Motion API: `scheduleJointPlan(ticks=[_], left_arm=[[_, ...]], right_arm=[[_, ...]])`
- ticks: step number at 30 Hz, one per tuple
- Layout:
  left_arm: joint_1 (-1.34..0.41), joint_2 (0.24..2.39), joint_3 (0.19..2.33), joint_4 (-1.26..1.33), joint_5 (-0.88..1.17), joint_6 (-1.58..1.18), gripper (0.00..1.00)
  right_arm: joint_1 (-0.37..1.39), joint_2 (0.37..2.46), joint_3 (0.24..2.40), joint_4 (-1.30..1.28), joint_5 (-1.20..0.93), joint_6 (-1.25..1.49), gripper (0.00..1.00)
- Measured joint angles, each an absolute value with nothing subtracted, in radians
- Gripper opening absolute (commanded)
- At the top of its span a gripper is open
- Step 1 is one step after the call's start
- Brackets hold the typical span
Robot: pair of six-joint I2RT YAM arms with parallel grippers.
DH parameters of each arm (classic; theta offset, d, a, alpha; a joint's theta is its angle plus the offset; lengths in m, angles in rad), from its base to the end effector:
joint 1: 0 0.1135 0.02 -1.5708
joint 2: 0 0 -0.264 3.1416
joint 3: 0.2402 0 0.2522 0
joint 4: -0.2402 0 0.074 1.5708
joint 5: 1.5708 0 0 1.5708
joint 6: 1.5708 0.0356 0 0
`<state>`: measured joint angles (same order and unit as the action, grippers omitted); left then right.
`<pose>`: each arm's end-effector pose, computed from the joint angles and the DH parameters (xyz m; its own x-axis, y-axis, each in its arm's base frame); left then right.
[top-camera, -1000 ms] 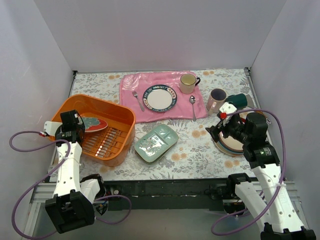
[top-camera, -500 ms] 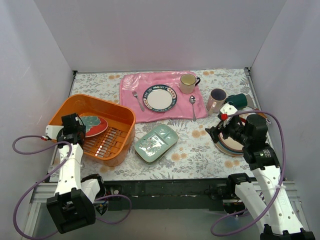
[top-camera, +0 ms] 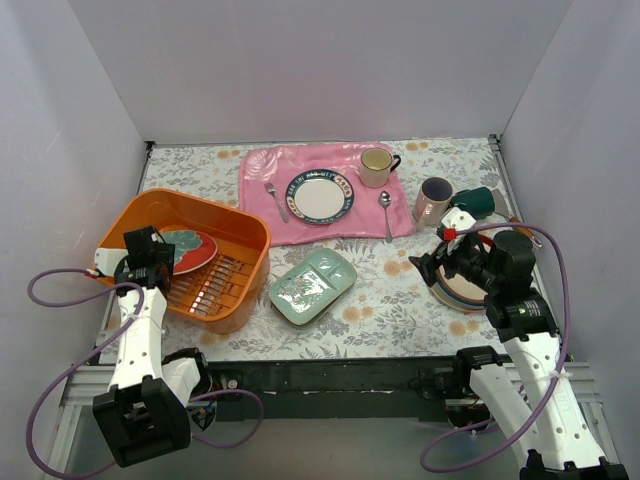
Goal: Place the mixed dishes into the plastic bin
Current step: Place the plate in the plastic bin.
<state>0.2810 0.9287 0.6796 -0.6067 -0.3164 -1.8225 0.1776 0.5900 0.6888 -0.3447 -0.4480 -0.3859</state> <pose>0.1745 0.0619 0.2413 0.6257 -0.7774 -0.0643 -0.5882 -0.4161 -0.6935 0.1364 0.0402 0.3184 -0.0064 -0.3458 -0.9383 -0.6208 0.7370 -0.2674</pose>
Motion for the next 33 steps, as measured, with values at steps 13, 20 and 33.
scheduleJointPlan(ticks=[13,20,33], left_arm=[[0.273,0.978,0.688,-0.647,-0.315,-1.811,0.85],[0.273,1.037,0.735,-0.694,-0.320,-1.822,0.92],[0.278,1.245,0.854,-0.889,-0.259,-1.876,0.98]], right_arm=[[0.177,0.575,0.672,-0.336,-0.450,-0.369,0.99],[0.177,0.570,0.672,-0.336,-0.451,-0.368,0.98],[0.171,0.569,0.671,-0.334,-0.451,-0.366,0.99]])
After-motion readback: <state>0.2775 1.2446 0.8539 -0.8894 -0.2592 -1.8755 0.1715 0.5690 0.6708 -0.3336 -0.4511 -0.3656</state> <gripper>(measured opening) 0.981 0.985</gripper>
